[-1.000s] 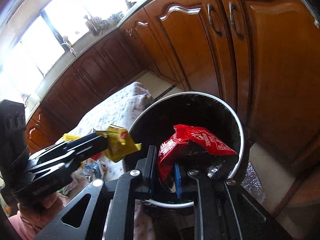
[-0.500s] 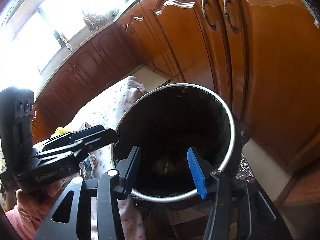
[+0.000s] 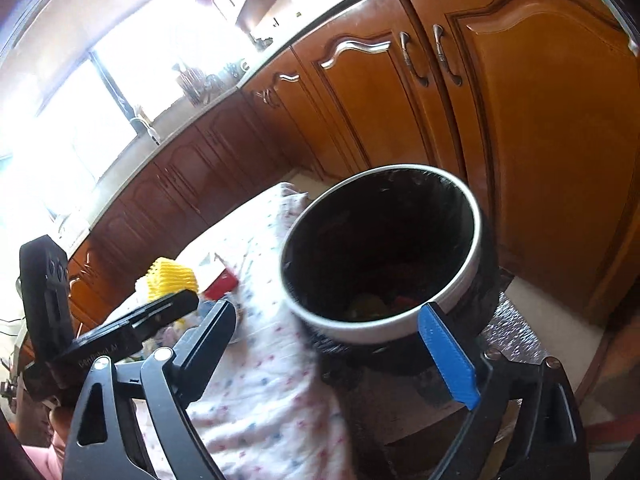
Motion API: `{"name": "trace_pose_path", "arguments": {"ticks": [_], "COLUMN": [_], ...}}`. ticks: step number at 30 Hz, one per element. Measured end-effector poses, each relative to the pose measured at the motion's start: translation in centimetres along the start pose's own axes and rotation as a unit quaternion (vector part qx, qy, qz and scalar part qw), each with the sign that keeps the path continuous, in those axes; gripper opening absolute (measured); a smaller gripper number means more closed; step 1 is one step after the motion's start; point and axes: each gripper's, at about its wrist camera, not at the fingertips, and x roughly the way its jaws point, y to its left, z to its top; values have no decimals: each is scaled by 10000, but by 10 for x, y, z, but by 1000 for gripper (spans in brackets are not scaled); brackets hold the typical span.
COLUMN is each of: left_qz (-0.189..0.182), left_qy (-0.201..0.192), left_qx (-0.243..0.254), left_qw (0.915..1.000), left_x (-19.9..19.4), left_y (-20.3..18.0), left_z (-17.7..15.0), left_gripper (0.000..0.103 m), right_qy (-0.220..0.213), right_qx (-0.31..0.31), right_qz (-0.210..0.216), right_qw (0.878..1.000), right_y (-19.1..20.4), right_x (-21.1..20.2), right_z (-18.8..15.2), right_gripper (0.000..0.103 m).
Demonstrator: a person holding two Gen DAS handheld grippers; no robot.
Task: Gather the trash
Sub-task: 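Open both grippers to drop the wrappers into the bin, then move both open grippers back over the table trash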
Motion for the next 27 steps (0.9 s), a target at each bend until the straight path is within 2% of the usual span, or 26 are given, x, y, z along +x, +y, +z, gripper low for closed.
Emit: {"name": "trace_pose_path", "arguments": {"ticks": [7,16,27], "left_qz": [306,537,706], "left_qy": [-171,-429,-549], "left_qx": [-219,-454,-590], "left_qw": [9991,9966,9942], "left_x": [-33,-69,-87], "left_y": [31,68,100], "left_z": [-26,-55,-56], "left_gripper": [63,63,64], "right_qy": [-41,147,252], "right_qx": [-72,-171,-338], "right_qz": [102,272,363], "right_qw": [9999,9994,9985], "right_y": [31,61,84], "right_x": [-2,9,23], "right_z": [-25,-47,-48], "right_gripper": [94,94,94]}}
